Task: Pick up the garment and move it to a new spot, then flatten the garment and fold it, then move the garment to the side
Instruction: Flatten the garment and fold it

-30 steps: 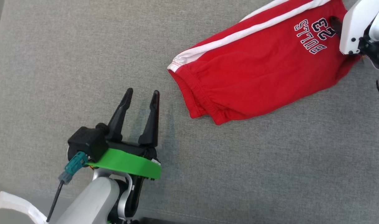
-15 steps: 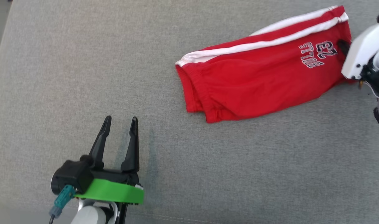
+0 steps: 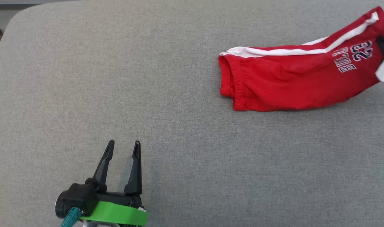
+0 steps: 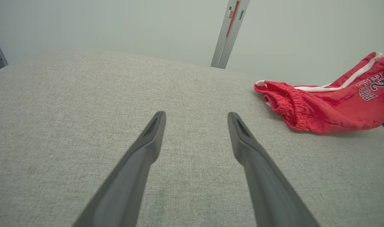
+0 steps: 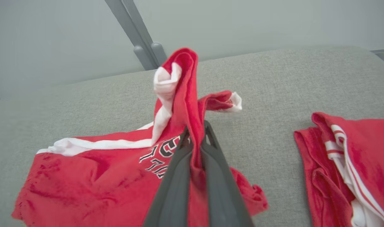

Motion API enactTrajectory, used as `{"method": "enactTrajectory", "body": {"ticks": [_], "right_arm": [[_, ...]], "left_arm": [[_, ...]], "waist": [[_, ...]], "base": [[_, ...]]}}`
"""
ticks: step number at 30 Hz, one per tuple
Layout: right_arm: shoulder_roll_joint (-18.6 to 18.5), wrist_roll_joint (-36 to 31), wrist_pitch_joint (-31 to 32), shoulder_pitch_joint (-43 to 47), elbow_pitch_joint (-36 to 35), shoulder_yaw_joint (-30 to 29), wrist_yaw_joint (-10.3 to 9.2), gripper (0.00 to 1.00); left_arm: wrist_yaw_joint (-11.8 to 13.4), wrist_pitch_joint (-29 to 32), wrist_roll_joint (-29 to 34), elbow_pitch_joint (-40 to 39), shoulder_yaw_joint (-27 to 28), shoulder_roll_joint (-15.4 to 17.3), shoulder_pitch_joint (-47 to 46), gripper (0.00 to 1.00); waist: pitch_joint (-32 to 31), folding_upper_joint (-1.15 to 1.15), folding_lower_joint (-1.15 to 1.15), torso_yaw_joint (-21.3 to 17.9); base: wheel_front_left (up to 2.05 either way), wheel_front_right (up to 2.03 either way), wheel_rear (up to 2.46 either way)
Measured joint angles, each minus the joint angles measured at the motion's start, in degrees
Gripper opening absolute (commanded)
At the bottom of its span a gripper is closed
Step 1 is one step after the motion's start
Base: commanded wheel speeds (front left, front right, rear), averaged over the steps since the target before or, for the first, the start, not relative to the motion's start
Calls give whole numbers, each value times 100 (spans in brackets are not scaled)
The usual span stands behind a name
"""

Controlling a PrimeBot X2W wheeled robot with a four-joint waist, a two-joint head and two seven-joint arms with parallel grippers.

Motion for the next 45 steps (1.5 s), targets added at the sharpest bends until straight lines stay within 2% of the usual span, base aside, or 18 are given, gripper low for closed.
{"method": "enactTrajectory", "body": {"ticks": [5,7,11,14,18,26,27,28,36,41,45], "right_arm": [[423,1,348,-197,-422,715,-1,0],[698,1,480,-227,-486,1104,-1,0],[1151,-22,545,-211,-342,1722,0,0],[1358,-133,394,-194,-63,1903,-1,0],[1510,-224,180,-194,280,2029,-1,0],[1448,-307,25,-258,702,2295,-1,0],[1452,-308,-52,-258,702,2372,-1,59],[1466,-311,-155,-258,695,2425,-1,100],[1610,32,-1251,150,122,2599,0,100],[1274,-18,-2005,941,-410,2569,0,100],[1023,-308,-2731,1691,-680,2220,-1,100]], "left_arm": [[-108,0,48,100,-15,-57,-21,100],[-130,0,27,115,-75,-60,-62,100],[-105,0,-198,181,-241,-66,-188,100],[-54,0,-293,252,-331,-66,-232,100],[5,0,-377,303,-413,-68,-252,100],[62,0,-439,330,-416,-69,-235,100],[64,0,-438,331,-387,-68,-222,100],[66,0,-437,331,-360,-69,-213,100],[52,0,-175,387,-30,-71,16,100],[29,0,-22,349,271,-75,349,100],[57,0,0,208,476,-75,611,100]], "waist": [[-59,0,0,22],[-41,0,0,85],[14,0,0,283],[45,0,0,450],[58,-1,0,674],[-17,0,0,858],[-32,0,0,836],[-44,0,0,807],[-314,0,0,495],[-610,0,0,175],[-841,0,0,-142]], "base": [[0,0,0],[0,0,0],[0,0,0],[0,0,0],[0,0,0],[0,0,0],[0,0,0],[0,0,0],[0,0,0],[0,0,0],[0,0,0]]}}
